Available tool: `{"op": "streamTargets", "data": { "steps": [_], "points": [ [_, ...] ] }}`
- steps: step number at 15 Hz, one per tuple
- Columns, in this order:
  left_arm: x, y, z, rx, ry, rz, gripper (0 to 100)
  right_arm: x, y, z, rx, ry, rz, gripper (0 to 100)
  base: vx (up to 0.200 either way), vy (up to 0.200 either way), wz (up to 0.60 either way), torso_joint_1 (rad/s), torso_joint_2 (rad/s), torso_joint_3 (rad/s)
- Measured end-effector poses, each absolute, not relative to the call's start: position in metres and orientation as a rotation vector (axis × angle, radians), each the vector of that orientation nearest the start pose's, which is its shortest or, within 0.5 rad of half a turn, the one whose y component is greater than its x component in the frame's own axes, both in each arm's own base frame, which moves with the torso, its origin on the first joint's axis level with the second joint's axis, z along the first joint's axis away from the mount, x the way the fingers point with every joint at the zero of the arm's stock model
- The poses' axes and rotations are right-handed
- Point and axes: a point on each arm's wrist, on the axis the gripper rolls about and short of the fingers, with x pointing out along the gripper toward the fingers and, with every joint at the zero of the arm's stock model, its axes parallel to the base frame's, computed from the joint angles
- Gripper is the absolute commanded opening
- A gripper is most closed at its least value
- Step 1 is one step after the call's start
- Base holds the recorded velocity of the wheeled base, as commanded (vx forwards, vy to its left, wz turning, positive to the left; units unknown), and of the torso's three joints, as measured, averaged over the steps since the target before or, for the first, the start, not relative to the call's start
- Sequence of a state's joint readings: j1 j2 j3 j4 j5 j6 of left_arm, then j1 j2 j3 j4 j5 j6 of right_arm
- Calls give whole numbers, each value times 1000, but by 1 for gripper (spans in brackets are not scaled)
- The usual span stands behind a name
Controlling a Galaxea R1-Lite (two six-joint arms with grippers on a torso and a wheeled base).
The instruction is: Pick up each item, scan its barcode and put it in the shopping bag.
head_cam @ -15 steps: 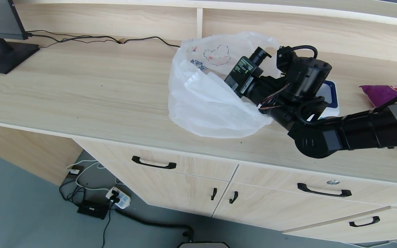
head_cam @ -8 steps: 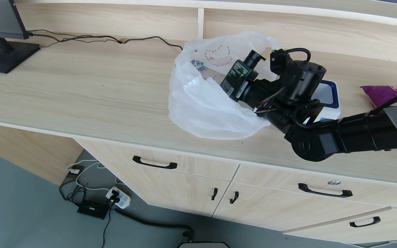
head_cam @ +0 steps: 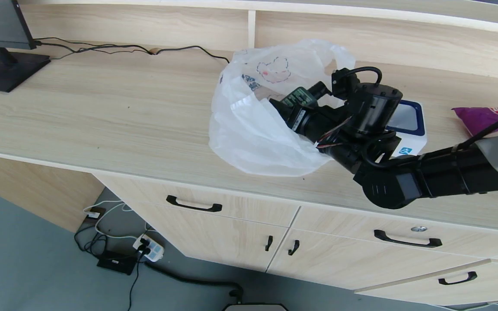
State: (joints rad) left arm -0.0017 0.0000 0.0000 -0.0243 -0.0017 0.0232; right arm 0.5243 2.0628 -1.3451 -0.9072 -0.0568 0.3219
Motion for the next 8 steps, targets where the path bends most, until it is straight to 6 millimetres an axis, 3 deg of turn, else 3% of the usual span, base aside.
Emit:
{"op": "streamTargets", "data": {
  "steps": [8],
  "points": [
    [-23,0,78,26,-24,-3,100,373,202,265,232,-279,467,100,0,0,0,0,0,0]
  ]
}}
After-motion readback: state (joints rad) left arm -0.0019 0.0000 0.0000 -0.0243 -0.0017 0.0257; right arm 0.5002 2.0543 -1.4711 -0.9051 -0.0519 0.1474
